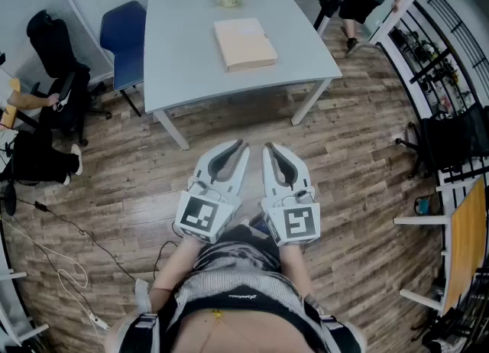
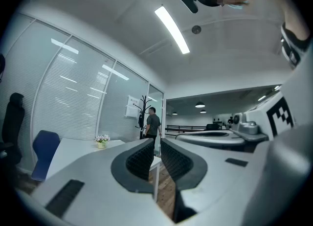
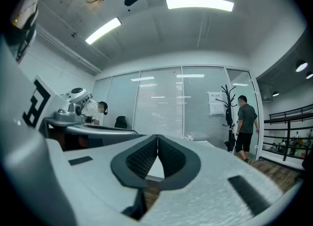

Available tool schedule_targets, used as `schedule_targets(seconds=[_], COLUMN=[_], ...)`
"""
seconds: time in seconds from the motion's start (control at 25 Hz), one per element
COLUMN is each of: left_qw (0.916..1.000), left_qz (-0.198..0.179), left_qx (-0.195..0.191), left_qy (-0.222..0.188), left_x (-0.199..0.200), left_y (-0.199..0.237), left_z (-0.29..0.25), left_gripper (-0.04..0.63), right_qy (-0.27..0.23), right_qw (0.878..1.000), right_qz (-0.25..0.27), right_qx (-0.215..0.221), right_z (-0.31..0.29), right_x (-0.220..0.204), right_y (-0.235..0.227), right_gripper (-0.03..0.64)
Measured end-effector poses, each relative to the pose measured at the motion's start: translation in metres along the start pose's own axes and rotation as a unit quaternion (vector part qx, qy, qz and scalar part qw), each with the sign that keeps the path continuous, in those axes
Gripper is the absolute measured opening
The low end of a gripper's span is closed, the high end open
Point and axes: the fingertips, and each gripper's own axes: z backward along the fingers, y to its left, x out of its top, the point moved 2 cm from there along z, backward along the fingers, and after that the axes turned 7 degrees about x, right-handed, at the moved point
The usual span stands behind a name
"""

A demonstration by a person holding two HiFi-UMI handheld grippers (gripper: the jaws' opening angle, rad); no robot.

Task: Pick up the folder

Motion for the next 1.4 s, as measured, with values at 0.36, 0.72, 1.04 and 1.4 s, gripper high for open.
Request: schedule_targets(seconds=[0.36,0.72,1.04,1.4], left_qw=[0.9989,0.9981,0.9985,0.9985], left_qz=[0.037,0.044,0.042,0.048], left_qx=[0.026,0.042,0.034,0.025], left_qy=[-0.016,-0.007,-0.003,-0.001], left_x=[-0.009,-0.024,-0.029,-0.037], left_y=[-0.011,-0.024,-0.009,0.05], left_z=[-0.03,-0.063,-0.103,-0.189], left_gripper=[0.149,0.147,0.147,0.146], right_qy=[0.006,0.008,0.002,0.011], right_qw=[1.0,1.0,1.0,0.999], right_qz=[-0.015,-0.017,-0.026,-0.029], right_qx=[0.004,0.004,-0.007,-0.012], right_z=[0.016,0.02,-0.009,-0.095], right_x=[-0.013,-0.024,-0.029,-0.043], right_y=[-0.047,-0.093,-0.123,-0.17], right_gripper=[0.104,0.106,0.106,0.106])
